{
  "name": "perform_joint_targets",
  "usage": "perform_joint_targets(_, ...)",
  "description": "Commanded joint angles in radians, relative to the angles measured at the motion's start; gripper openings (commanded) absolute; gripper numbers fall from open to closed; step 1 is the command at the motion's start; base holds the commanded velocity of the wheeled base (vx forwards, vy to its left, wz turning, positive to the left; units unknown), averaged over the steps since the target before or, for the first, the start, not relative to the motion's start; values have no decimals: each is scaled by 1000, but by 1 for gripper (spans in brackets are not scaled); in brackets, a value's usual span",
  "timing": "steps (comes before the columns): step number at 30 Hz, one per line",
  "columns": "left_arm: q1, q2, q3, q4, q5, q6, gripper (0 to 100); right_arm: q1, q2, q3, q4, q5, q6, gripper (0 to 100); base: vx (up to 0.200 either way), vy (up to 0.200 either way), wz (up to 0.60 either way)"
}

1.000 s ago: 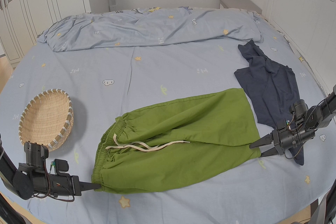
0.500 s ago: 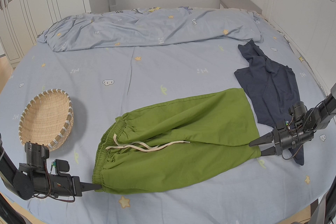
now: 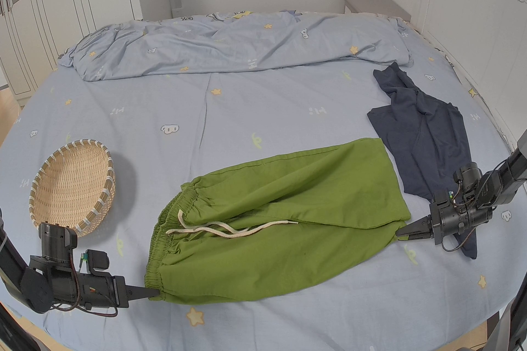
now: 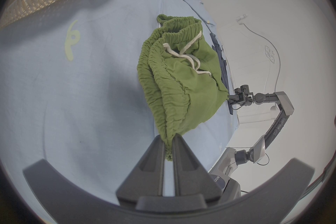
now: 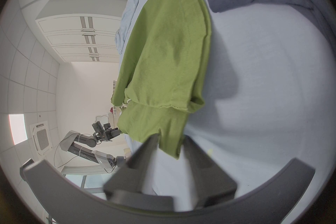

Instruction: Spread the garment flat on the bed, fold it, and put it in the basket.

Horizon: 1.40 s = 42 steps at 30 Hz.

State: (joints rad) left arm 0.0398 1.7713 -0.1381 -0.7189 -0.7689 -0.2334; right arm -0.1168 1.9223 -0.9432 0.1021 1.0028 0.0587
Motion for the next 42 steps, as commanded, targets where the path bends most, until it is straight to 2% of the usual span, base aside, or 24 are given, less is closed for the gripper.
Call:
perform_joint_targets(1, 3, 0, 0, -1, 0, 0, 0, -23, 20, 3, 4, -3, -20, 0, 0, 0, 0)
perform_joint_targets(13, 46, 2, -12, -1, -4, -1, 0, -53, 14, 27, 16, -10, -28, 0, 0, 0, 0)
perform_joint_targets(14, 68, -1, -12, -1, -12, -1, 0, -34, -34, 60, 19, -101, -28, 0, 0, 0, 0)
perform_joint_targets(16, 80, -9, -11, 3, -12, -1, 0, 16, -89, 92, 19, -190, -27, 0, 0, 0, 0)
perform_joint_targets(18, 88, -23, -8, 10, -12, -1, 0, 66, -160, 129, 22, -234, -19, 0, 0, 0, 0)
perform_joint_targets(22, 124, -42, -11, 13, -12, 0, 0, 184, -302, 170, 68, -268, 13, 0, 0, 0, 0)
perform_joint_targets(23, 124, -42, -11, 13, -12, 0, 0, 184, -302, 170, 68, -268, 13, 0, 0, 0, 0)
perform_joint_targets(24, 141, -53, -12, 13, -12, 0, 0, 240, -358, 192, 99, -348, 38, 0, 0, 0, 0)
perform_joint_targets(25, 141, -53, -12, 13, -12, 0, 0, 240, -358, 192, 99, -348, 38, 0, 0, 0, 0)
perform_joint_targets(26, 146, -55, -11, 16, -12, 0, 0, 281, -373, 230, 94, -449, 41, 0, 0, 0, 0)
perform_joint_targets(27, 146, -55, -9, 23, -12, 0, 0, 292, -375, 247, 88, -478, 38, 0, 0, 0, 0)
perform_joint_targets(29, 150, -58, -8, 58, -10, 9, 0, 304, -373, 290, 44, -501, 38, 0, 0, 0, 0)
perform_joint_targets(32, 163, -64, -8, 95, -10, 51, 0, 304, -371, 337, -9, -501, 38, 0, 0, 0, 0)
perform_joint_targets(33, 190, -67, -8, 142, -10, 126, 0, 307, -371, 380, -64, -503, 39, 0, 0, 0, 0)
perform_joint_targets(36, 250, -67, -9, 219, -10, 221, 0, 307, -370, 439, -128, -504, 36, 0, 0, 0, 0)
perform_joint_targets(39, 293, -65, -9, 234, -10, 241, 0, 295, -365, 460, -159, -504, 35, 0, 0, 0, 0)
perform_joint_targets(42, 296, -81, -9, 237, -12, 241, 0, 292, -362, 474, -162, -503, 35, 0, 0, 0, 0)
